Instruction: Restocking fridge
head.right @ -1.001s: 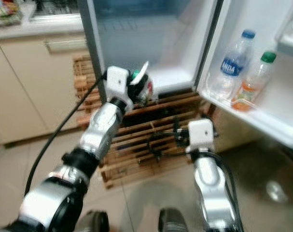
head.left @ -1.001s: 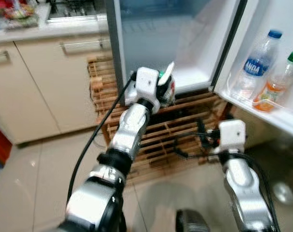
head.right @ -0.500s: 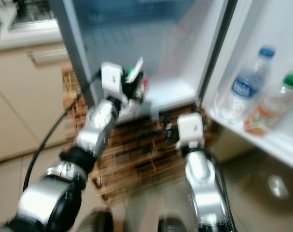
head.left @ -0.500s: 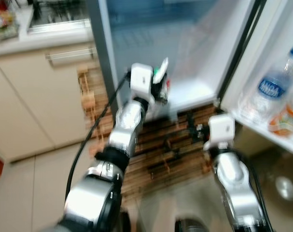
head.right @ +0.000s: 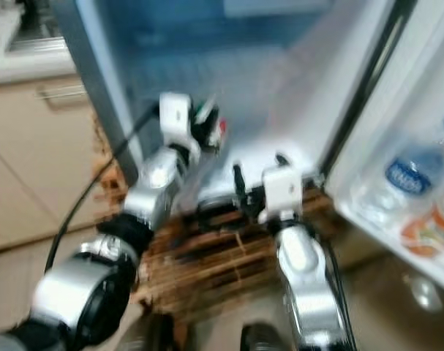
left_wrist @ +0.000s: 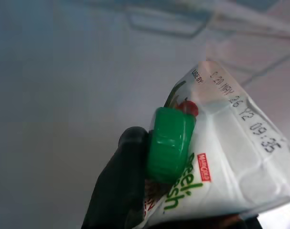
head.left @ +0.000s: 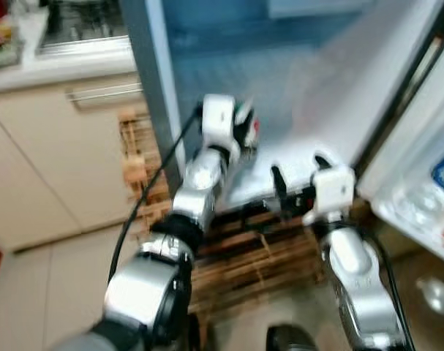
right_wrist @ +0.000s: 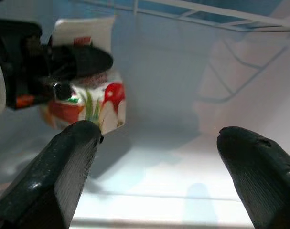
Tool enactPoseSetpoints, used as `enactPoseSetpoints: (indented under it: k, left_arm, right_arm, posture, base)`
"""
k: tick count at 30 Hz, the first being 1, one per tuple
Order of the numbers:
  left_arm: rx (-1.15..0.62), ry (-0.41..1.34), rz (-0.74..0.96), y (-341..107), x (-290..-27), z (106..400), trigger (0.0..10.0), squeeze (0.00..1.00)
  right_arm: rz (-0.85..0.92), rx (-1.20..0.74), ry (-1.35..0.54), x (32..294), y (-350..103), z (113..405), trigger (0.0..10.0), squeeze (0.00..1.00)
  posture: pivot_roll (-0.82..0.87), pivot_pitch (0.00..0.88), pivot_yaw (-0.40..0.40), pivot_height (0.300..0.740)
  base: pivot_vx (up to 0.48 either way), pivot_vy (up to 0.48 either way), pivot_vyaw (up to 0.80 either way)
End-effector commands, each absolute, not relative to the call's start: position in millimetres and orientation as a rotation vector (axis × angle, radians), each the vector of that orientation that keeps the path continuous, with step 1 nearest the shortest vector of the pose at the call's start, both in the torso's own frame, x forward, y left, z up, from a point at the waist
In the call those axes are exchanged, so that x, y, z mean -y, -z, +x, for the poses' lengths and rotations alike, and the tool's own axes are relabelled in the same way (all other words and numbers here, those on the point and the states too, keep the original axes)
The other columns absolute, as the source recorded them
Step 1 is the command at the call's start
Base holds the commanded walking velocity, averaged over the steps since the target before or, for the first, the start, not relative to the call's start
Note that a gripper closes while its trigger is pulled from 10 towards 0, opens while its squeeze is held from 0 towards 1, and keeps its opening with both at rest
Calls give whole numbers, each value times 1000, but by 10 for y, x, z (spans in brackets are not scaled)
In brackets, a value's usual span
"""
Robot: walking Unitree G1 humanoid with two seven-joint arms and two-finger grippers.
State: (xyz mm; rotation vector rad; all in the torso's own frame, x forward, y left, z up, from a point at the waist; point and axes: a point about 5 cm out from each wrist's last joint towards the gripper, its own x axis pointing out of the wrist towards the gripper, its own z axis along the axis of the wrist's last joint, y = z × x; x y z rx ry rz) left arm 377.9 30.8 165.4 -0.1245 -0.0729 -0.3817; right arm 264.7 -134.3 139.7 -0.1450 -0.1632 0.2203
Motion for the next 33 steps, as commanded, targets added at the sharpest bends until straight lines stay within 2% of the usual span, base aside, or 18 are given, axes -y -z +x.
enactPoseSetpoints:
  k: [1,4,13,23,30,33]
  left_arm:
    - [73,436,-168,-1748,-10,3725,10000,0]
    - [50,450,-183,-1743,104,3698,10000,0]
    - [21,427,-144,-1728,168,3700,10000,0]
    - [-6,426,-148,-1859,343,3705,10000,0]
    - [22,402,-149,-2001,365,3744,10000,0]
    - [7,353,-214,-2029,351,3761,10000,0]
  right_arm:
    - [-146,153,-212,1393,-1403,2612,10000,0]
    - [-181,133,-227,1401,-1397,2597,10000,0]
    - [-175,103,-224,1419,-1371,2598,10000,0]
    - [-182,68,-212,1411,-1324,2603,10000,0]
    - [-207,96,-223,1363,-1364,2476,10000,0]
    - [-204,80,-199,1405,-1357,2348,10000,0]
  posture:
    - [-232,0,37,661]
    - [-246,0,37,661]
    - [-244,0,31,661]
    - [-263,0,40,661]
    - [-331,15,61,661]
    - [-389,49,57,661]
  base:
    - [0,0,0]
    - [0,0,237]
    - [0,0,647]
    - [0,0,0]
    - [0,0,0]
    - [0,0,0]
